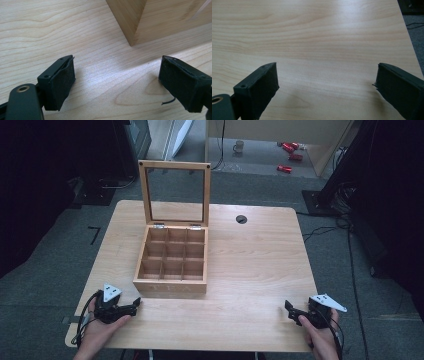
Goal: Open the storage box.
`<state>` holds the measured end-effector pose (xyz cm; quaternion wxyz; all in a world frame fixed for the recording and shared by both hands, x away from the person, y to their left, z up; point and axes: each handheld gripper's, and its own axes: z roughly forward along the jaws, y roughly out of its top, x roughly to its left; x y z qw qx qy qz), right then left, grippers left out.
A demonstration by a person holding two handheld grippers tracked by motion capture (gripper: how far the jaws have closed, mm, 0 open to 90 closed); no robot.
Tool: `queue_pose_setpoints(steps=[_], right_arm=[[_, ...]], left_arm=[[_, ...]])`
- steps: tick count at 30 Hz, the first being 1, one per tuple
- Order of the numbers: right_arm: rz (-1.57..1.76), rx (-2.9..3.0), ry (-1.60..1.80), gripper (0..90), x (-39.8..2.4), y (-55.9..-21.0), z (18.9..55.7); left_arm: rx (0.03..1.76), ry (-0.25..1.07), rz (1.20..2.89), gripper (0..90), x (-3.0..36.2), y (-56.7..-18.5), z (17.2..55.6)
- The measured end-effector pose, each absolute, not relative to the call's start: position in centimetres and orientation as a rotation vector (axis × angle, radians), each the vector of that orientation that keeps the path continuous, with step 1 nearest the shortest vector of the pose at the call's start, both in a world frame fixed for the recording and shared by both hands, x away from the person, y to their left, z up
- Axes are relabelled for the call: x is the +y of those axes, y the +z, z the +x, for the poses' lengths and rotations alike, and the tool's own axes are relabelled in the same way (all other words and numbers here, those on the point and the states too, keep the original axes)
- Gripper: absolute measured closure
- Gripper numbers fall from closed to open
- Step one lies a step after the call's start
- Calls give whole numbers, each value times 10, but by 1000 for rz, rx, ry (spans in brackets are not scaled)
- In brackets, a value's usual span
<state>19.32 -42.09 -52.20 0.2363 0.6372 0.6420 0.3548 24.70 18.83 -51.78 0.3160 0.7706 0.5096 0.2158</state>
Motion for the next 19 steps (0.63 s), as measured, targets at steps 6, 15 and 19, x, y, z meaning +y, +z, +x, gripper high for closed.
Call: queue_pose_setpoints(steps=[6, 15, 19], right_arm=[[1712, 1800, 901, 45, -414, -524, 193], [1672, 1873, 818, 37, -407, -526, 195], [1672, 1875, 819, 34, -407, -526, 195]], left_arm=[[1342, 568, 2029, 139, 188, -518, 247], [1342, 568, 2029, 139, 188, -518, 247], [1343, 568, 2029, 139, 188, -518, 247]])
